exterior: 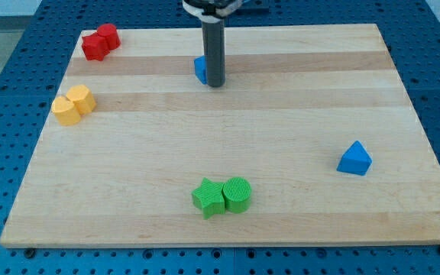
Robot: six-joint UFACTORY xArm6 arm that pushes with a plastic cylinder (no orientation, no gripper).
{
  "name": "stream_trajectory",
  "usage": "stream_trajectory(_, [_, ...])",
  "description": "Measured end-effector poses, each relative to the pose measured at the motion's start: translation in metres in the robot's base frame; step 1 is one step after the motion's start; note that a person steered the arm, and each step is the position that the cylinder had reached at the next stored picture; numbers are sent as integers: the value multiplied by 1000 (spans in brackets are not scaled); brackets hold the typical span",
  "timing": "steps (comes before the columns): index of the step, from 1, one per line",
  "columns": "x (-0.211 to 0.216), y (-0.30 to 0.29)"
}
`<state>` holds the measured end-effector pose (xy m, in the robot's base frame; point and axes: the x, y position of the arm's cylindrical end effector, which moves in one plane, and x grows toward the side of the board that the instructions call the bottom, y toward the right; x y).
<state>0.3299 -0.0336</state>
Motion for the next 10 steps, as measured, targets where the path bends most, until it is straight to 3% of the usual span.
stream_trajectory(2, [-27,-84])
stream_trajectory(3, [-53,-84])
stream_trajectory(4, [-68,-36])
stream_trajectory(5, [-68,-29])
stream_trajectory(6, [-54,-84])
stream_trajectory(7, [-15,-64])
stream_trajectory(8, [-26,-20])
stream_trajectory(9, [-64,6])
stream_trajectory(10, [-79,5])
